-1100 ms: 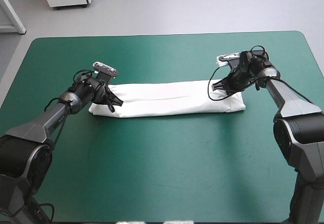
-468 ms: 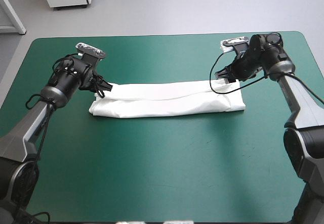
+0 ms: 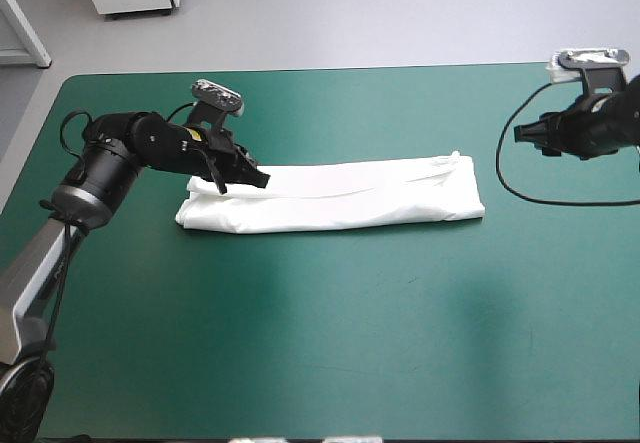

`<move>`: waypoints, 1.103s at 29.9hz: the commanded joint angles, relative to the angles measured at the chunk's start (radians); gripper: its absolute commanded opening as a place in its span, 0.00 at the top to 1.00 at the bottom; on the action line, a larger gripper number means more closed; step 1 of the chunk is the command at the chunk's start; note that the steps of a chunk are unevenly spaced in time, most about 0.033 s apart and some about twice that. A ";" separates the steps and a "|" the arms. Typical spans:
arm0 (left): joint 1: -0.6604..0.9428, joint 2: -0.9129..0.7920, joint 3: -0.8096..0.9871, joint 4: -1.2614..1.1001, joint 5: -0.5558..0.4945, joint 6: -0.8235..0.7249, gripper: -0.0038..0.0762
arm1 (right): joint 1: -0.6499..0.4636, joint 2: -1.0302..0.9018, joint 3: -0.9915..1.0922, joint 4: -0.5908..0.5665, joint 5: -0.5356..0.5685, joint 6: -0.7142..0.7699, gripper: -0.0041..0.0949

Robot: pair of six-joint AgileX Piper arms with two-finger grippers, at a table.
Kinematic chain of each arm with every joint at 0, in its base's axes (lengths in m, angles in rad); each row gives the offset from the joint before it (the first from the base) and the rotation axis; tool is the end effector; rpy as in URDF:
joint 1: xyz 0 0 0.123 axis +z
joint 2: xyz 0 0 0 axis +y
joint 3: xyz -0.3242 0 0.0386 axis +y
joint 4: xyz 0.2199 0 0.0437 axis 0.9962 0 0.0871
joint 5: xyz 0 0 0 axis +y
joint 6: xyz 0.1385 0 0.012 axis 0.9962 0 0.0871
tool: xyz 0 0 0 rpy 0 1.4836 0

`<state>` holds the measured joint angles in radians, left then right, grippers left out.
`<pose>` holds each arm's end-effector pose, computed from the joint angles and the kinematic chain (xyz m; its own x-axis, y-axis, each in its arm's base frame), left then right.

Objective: Fold the cloth

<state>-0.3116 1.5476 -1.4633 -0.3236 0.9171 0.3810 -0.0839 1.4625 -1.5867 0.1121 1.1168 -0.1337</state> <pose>0.3116 -0.1372 0.3686 -0.6466 0.3901 -0.6556 0.5731 0.8156 -0.0799 0.3018 -0.0114 0.4114 -0.7814 -0.0184 -0.6238 -0.0447 0.9987 0.0265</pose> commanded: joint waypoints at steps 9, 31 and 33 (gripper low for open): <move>-0.110 0.200 -0.090 -0.202 -0.126 0.088 0.96 | -0.011 -0.005 0.102 0.090 -0.090 -0.004 0.45; -0.147 0.513 -0.259 -0.215 -0.104 0.082 0.96 | -0.012 0.430 -0.005 0.422 -0.109 -0.191 0.45; -0.147 0.513 -0.261 -0.213 -0.104 0.082 0.96 | -0.012 0.468 -0.030 0.442 -0.102 -0.192 0.45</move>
<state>-0.4533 2.1135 -1.6943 -0.5157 0.8238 0.4674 -0.0899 1.9408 -1.5600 0.4938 1.0174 -0.3047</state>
